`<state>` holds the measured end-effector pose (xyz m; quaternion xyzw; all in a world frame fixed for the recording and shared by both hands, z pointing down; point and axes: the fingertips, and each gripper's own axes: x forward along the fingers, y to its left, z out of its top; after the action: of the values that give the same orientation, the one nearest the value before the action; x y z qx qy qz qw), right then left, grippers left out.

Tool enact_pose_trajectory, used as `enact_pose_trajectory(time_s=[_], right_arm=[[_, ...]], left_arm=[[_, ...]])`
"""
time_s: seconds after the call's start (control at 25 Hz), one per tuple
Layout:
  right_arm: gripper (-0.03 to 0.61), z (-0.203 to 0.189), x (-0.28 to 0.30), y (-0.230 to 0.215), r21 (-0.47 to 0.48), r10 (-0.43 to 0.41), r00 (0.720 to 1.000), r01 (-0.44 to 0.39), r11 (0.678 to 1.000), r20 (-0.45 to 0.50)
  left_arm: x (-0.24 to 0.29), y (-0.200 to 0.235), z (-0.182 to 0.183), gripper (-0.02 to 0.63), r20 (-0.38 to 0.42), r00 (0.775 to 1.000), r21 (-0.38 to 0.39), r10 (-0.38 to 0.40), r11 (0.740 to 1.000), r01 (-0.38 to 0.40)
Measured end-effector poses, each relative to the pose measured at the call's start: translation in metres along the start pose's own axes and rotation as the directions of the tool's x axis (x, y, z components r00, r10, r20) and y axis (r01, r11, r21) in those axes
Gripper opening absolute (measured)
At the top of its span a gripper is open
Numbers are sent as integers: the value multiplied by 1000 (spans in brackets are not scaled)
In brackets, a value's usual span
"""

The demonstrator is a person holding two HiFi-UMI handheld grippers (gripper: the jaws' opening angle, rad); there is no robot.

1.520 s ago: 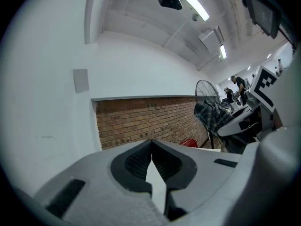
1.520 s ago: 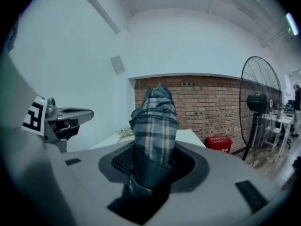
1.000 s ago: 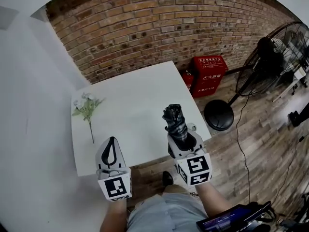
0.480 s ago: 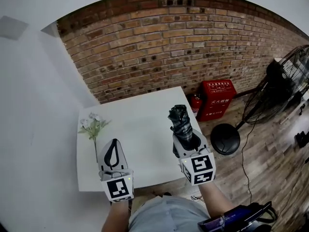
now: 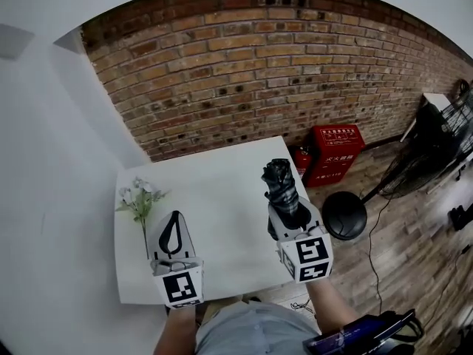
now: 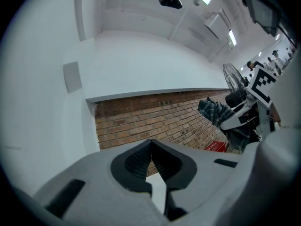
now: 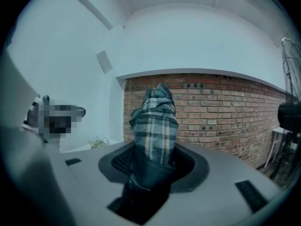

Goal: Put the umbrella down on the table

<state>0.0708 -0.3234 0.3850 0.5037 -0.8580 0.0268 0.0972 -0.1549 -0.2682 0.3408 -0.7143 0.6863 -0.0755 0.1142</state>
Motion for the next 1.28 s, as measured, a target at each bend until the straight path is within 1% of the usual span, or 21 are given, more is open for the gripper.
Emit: enact_pose_trajectory(time_s=[0.16, 0.32, 0.68, 1.28], right_arm=[[186, -8, 18, -1, -5, -9, 999, 9, 1000, -30], [186, -21, 34, -3, -4, -18, 998, 18, 1000, -65], [186, -61, 61, -14, 5, -20, 985, 21, 1000, -170], [186, -116, 86, -14, 31, -13, 959, 23, 999, -283]], left_arm=[[19, 3, -16, 8, -13, 1000, 24, -28, 999, 28], [33, 7, -30, 8, -33, 999, 29, -43, 999, 44], [55, 3, -55, 8, -94, 994, 8, -64, 998, 65], [76, 7, -91, 9, -155, 985, 9, -80, 997, 82]])
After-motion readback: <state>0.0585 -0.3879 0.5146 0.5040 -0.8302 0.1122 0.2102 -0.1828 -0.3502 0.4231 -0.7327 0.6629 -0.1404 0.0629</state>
